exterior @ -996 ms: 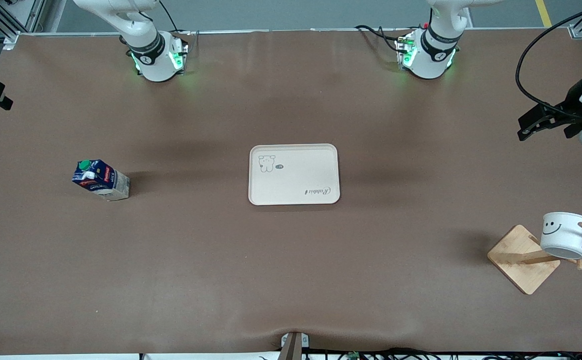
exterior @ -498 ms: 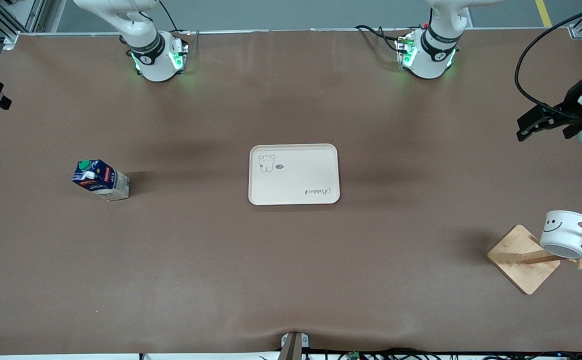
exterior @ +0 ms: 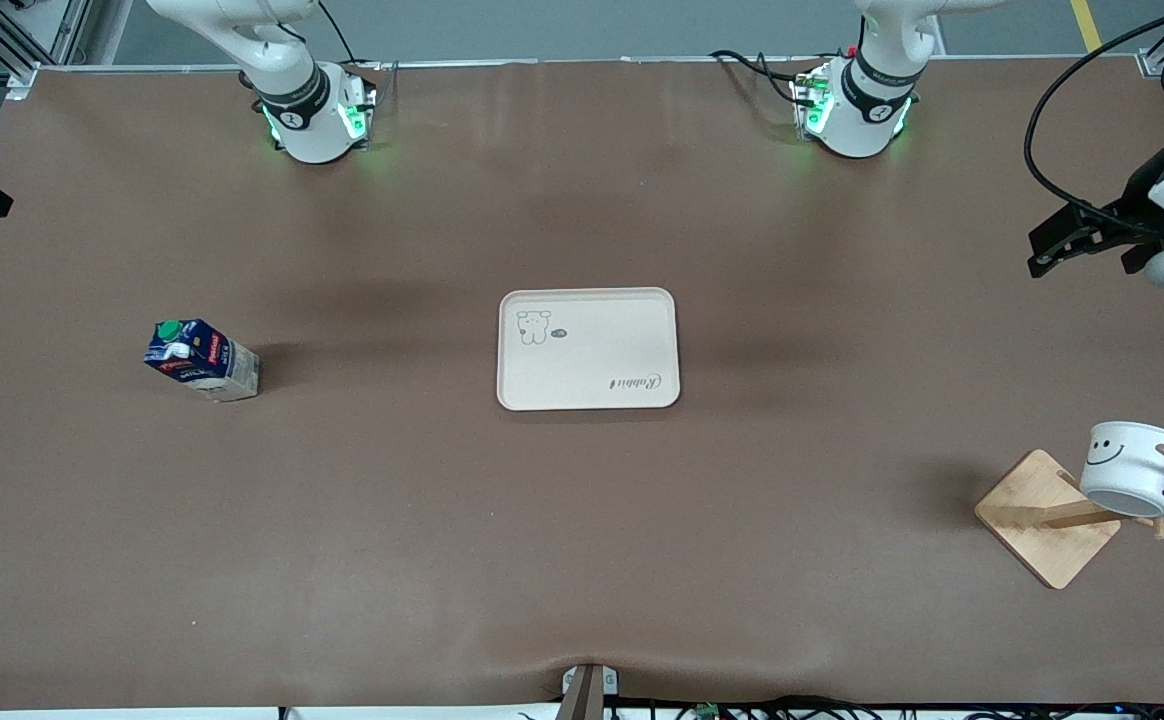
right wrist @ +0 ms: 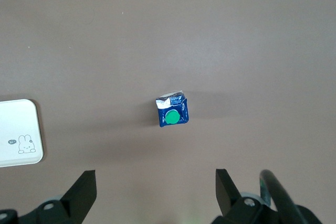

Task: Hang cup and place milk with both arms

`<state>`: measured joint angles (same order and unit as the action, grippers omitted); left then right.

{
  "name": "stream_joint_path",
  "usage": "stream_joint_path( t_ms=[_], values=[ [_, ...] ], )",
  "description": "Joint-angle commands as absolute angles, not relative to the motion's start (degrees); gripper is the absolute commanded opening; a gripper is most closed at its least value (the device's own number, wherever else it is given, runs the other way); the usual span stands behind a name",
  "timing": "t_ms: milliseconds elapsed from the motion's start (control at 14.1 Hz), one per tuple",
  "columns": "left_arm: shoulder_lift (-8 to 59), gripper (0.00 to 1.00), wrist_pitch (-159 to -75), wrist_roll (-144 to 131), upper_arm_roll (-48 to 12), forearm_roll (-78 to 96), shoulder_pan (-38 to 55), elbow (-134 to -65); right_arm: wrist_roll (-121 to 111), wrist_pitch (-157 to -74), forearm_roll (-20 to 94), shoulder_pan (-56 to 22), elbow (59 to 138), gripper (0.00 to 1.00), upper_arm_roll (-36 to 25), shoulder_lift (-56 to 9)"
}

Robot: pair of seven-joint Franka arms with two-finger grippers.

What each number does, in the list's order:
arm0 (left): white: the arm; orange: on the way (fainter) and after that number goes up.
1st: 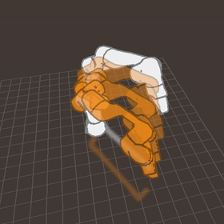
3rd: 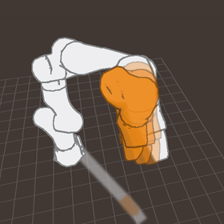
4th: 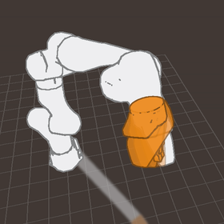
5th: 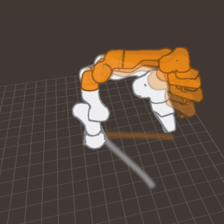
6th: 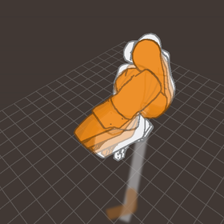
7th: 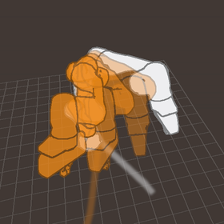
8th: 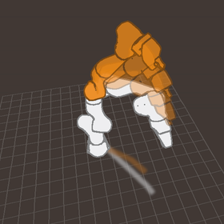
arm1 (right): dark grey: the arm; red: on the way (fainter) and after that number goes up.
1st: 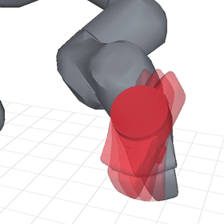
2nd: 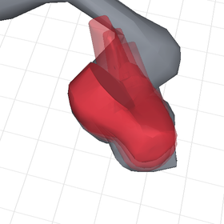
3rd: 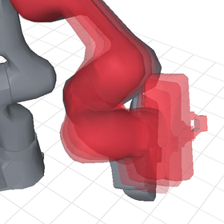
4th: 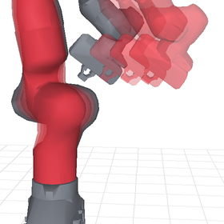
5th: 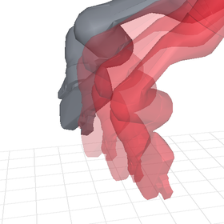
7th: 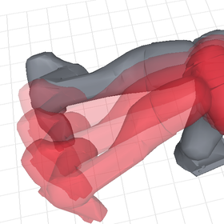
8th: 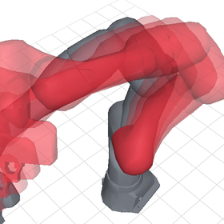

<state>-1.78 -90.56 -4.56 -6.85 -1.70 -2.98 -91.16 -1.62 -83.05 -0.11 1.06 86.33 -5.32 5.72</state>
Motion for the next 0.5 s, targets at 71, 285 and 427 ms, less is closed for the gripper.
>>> stream_joint_path(
  t_ms=[71,285,427],
  values=[
    [-1.93,1.0,-87.45,-4.04,-7.12,-0.7,-2.9,-88.77,-1.58,-82.71,-0.7,1.76,85.25,1.0,-4.92,5.45],
    [-2.02,1.0,-86.75,-4.13,-7.9,-0.7,-2.99,-88.59,-1.58,-82.53,-0.62,1.76,85.25,1.0,-4.92,5.45],
    [-2.11,1.0,-86.49,-4.22,-8.17,-0.7,-2.99,-88.59,-1.58,-82.62,-0.62,1.76,85.25,1.0,-4.92,5.45]
  ],
)
